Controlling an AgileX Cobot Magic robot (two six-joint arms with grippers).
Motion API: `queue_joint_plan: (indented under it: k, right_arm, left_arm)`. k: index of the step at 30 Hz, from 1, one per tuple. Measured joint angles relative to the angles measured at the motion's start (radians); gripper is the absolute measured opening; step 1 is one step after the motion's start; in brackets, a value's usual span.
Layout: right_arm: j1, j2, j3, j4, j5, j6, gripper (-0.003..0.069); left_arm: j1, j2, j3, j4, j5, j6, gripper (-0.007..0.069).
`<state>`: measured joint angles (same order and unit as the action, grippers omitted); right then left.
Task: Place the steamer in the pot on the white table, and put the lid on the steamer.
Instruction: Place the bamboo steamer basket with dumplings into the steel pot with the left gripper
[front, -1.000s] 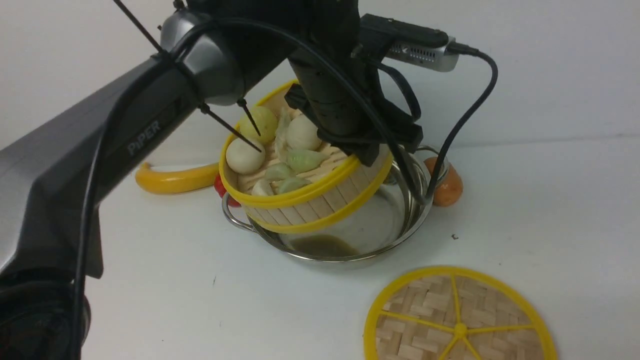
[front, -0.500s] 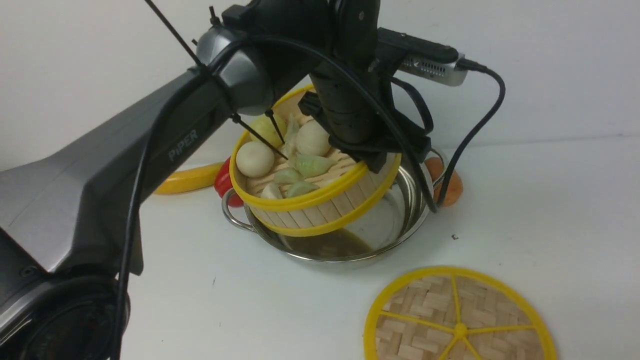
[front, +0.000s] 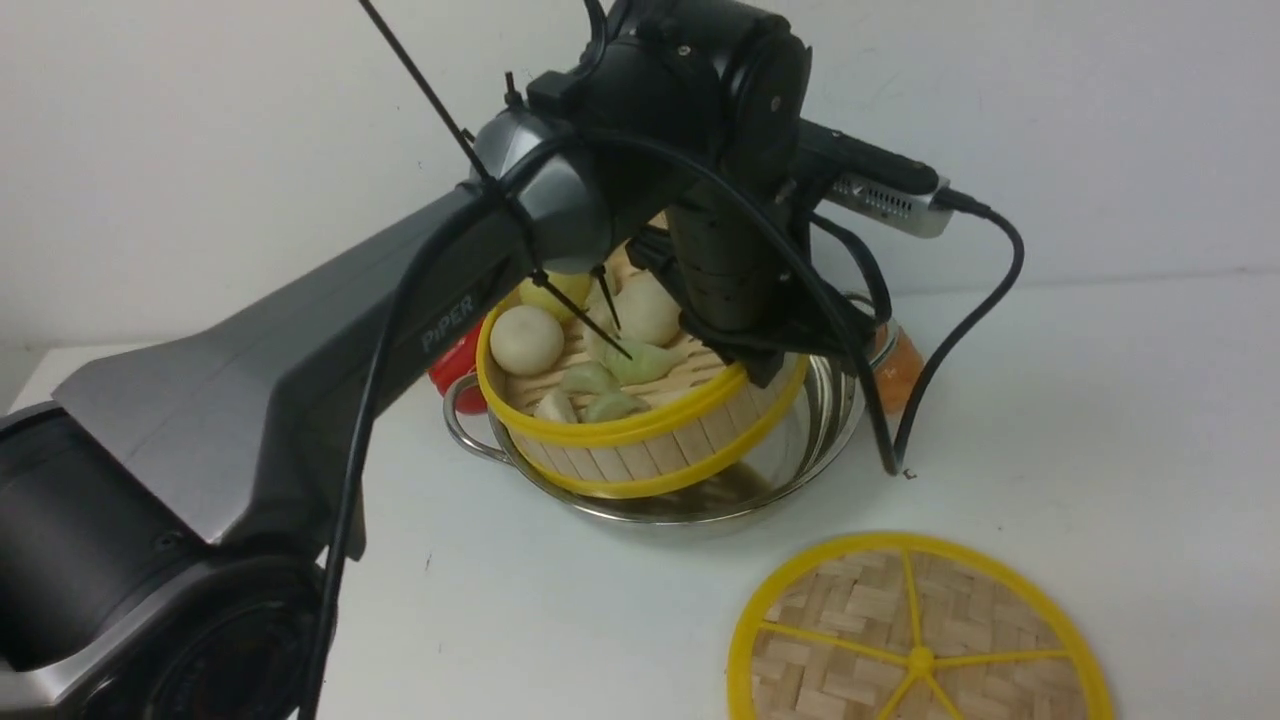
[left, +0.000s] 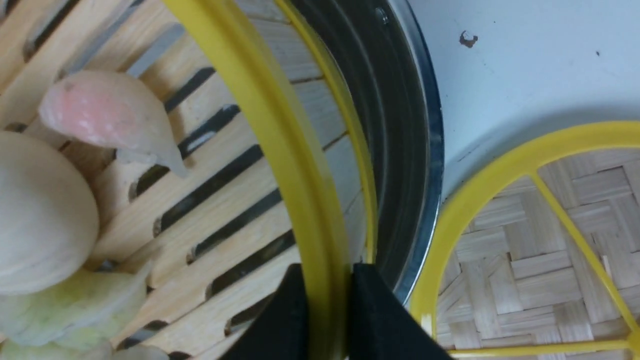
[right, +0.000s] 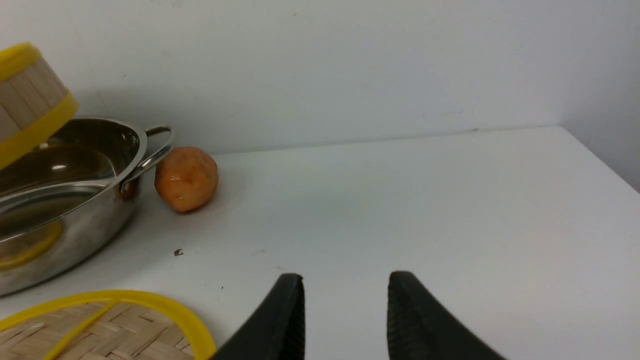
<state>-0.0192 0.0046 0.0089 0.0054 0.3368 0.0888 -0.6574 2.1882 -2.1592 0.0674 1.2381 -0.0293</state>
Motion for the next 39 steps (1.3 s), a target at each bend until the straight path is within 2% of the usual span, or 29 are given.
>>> queue_joint_plan:
  k: [28, 32, 39]
  right_arm:
    - [0.0, 0.0, 0.0, 0.0, 0.0, -0.001, 0.0248]
    - [0.0, 0.0, 0.0, 0.0, 0.0, -0.001, 0.0248]
    - [0.0, 0.0, 0.0, 0.0, 0.0, -0.001, 0.0248]
  left_arm:
    - [-0.008, 0.107, -0.059, 0.022, -0.004, 0.042, 0.0075]
    - [-0.008, 0.112, -0.059, 0.014, -0.027, 0.078, 0.015]
    - [-0.009, 0.106, -0.069, 0.002, -0.068, 0.096, 0.0483]
